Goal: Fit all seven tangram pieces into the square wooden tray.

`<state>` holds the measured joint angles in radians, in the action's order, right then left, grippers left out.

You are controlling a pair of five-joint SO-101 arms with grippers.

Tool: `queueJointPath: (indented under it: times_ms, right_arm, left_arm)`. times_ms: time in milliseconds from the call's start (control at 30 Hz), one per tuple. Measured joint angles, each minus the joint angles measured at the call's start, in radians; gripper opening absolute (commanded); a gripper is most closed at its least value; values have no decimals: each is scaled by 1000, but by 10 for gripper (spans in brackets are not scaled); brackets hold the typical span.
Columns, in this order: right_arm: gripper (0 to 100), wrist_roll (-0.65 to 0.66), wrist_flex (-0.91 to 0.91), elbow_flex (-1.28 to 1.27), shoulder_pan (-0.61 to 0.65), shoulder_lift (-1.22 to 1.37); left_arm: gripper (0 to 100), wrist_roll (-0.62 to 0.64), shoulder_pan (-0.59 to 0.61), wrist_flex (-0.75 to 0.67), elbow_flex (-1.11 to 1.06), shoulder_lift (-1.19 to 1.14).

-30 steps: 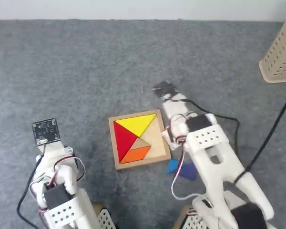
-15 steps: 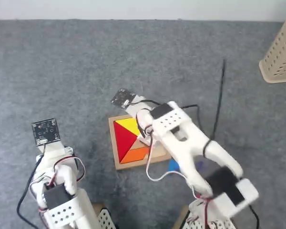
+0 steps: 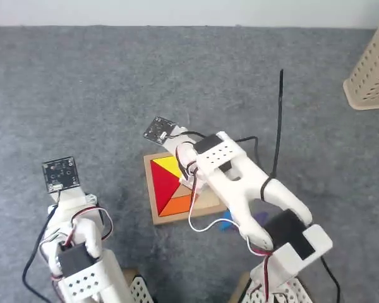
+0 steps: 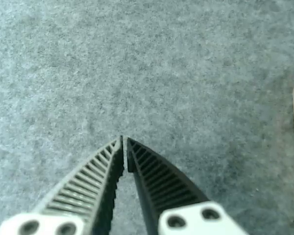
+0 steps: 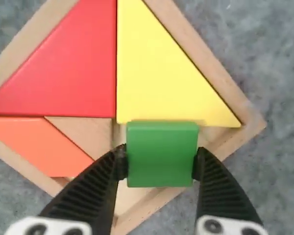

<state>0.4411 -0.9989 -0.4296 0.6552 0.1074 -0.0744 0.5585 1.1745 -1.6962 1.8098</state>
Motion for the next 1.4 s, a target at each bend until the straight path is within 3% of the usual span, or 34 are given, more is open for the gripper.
queueJointPath:
  times_ms: [300, 467, 667, 967, 1400]
  right_arm:
    - [193, 0, 0, 0, 2, 0]
    - [274, 0, -20, 0, 2, -5]
    - [274, 0, -48, 0, 2, -86]
    - [8, -5, -31, -9, -34, -112]
    - [11, -11, 18, -5, -23, 11]
  left_arm:
    - [13, 0, 0, 0, 0, 0]
    - [13, 0, 0, 0, 0, 0]
    - [13, 0, 0, 0, 0, 0]
    - [13, 0, 0, 0, 0, 0]
    - [13, 0, 0, 0, 0, 0]
